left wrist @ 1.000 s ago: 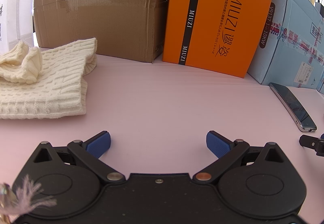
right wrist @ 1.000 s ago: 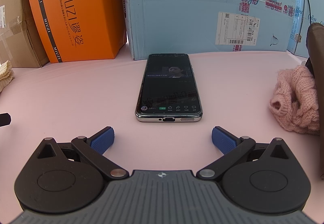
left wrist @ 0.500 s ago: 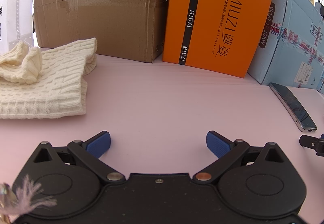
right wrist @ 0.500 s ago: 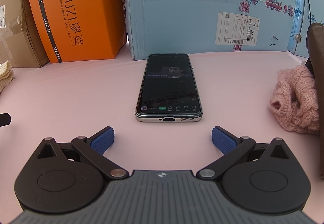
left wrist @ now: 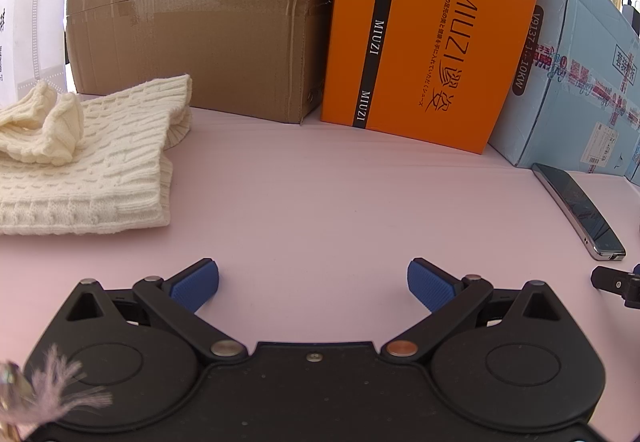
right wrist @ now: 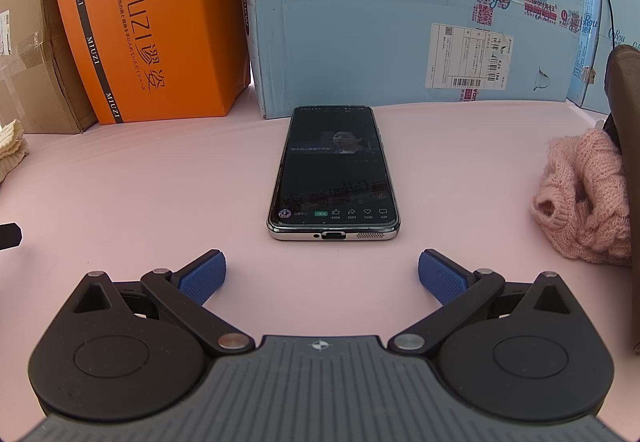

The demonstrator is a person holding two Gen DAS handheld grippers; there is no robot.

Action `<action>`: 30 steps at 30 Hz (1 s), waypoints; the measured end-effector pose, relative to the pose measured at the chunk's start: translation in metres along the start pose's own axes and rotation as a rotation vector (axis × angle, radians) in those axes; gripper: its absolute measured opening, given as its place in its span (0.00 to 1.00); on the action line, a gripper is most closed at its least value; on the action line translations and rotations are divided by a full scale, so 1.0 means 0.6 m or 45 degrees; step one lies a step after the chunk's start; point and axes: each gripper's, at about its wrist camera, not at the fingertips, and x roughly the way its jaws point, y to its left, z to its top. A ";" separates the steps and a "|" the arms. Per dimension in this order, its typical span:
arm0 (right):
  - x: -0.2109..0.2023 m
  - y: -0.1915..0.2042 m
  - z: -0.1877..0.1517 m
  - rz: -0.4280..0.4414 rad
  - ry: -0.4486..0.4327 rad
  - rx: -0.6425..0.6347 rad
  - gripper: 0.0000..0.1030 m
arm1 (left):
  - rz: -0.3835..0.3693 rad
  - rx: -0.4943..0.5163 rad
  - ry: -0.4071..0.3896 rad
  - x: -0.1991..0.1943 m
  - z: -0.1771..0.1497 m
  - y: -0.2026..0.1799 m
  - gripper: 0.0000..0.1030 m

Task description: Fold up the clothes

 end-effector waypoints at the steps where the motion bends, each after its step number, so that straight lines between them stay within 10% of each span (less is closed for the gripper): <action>1: 0.000 0.000 0.000 0.000 0.000 0.000 1.00 | 0.000 0.000 0.000 0.000 0.000 0.000 1.00; 30: -0.004 0.000 0.007 0.000 0.002 -0.001 1.00 | 0.001 -0.001 0.000 -0.001 0.000 -0.001 1.00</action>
